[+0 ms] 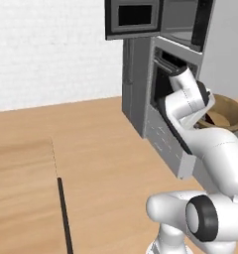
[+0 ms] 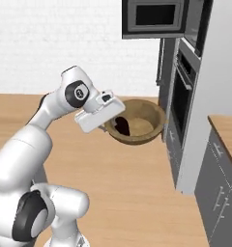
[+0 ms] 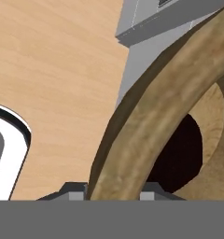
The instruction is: Pick the avocado from the sink and place it in the bowl. Then pick the bowl and place it in the microwave. Then close the microwave door and press the start button.
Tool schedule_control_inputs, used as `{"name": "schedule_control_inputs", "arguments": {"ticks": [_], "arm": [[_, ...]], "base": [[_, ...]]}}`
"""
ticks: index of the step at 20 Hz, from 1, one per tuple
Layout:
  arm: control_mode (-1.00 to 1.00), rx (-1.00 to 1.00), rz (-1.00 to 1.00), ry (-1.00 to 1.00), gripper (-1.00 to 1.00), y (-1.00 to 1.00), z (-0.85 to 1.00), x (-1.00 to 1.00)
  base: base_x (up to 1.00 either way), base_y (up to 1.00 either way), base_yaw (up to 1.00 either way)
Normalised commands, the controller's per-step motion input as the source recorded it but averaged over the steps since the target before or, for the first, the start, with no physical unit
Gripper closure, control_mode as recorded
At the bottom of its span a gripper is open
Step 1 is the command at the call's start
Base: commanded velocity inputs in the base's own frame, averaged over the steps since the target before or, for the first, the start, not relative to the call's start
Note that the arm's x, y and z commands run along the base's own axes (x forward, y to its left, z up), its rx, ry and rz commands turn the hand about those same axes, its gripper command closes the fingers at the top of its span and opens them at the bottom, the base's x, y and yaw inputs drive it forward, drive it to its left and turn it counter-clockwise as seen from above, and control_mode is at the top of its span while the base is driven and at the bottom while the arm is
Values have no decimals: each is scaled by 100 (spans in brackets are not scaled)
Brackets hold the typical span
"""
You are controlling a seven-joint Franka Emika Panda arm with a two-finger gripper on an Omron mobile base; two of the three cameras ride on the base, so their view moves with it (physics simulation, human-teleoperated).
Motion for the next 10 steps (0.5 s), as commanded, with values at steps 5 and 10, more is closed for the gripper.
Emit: {"name": "schedule_control_inputs", "arguments": {"ticks": [5, 10], "arm": [[100, 0, 0, 0, 100, 0, 0, 0], [100, 0, 0, 0, 100, 0, 0, 0]], "base": [[100, 36, -41], [100, 53, -44]]}}
